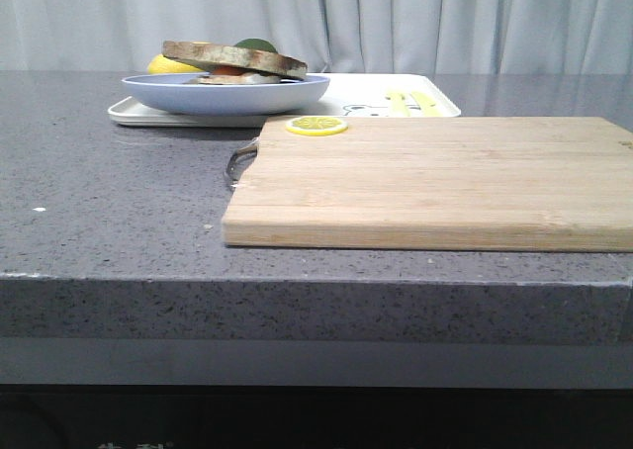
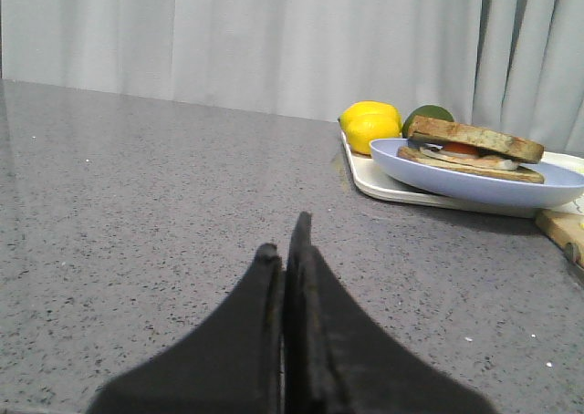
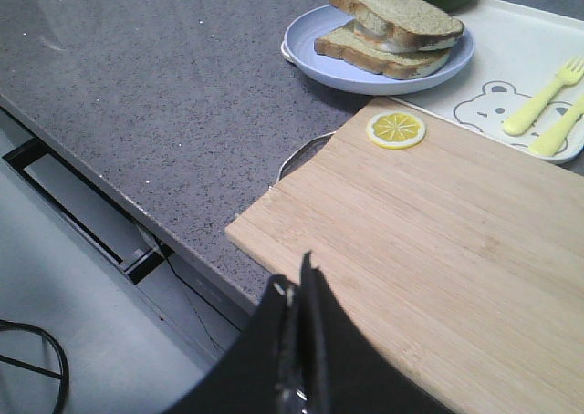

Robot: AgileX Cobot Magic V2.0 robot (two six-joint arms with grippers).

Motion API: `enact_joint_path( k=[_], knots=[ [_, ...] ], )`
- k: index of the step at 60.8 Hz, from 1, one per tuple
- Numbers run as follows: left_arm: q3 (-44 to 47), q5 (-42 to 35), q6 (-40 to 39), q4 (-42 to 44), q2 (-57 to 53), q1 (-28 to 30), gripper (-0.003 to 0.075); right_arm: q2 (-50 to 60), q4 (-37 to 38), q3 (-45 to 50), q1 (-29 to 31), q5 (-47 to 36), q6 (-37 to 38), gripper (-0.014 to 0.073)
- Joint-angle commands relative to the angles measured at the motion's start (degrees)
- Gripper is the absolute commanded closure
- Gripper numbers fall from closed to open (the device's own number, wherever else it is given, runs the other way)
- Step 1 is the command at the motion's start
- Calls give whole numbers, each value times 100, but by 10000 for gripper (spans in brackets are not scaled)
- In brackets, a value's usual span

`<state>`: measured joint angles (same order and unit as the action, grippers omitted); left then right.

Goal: Place bread and move sandwich to tray

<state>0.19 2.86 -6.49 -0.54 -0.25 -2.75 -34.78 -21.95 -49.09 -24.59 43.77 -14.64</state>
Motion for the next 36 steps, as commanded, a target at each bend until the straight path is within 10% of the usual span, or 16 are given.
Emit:
enact_joint_path(
  k=[1,36],
  knots=[
    [14,-493,-58,0,-136,-191,741,-7,-126,-147,27,-378,-82,663],
    [14,-493,-58,0,-136,-340,741,-7,-126,-147,27,-378,-82,663]
  ],
)
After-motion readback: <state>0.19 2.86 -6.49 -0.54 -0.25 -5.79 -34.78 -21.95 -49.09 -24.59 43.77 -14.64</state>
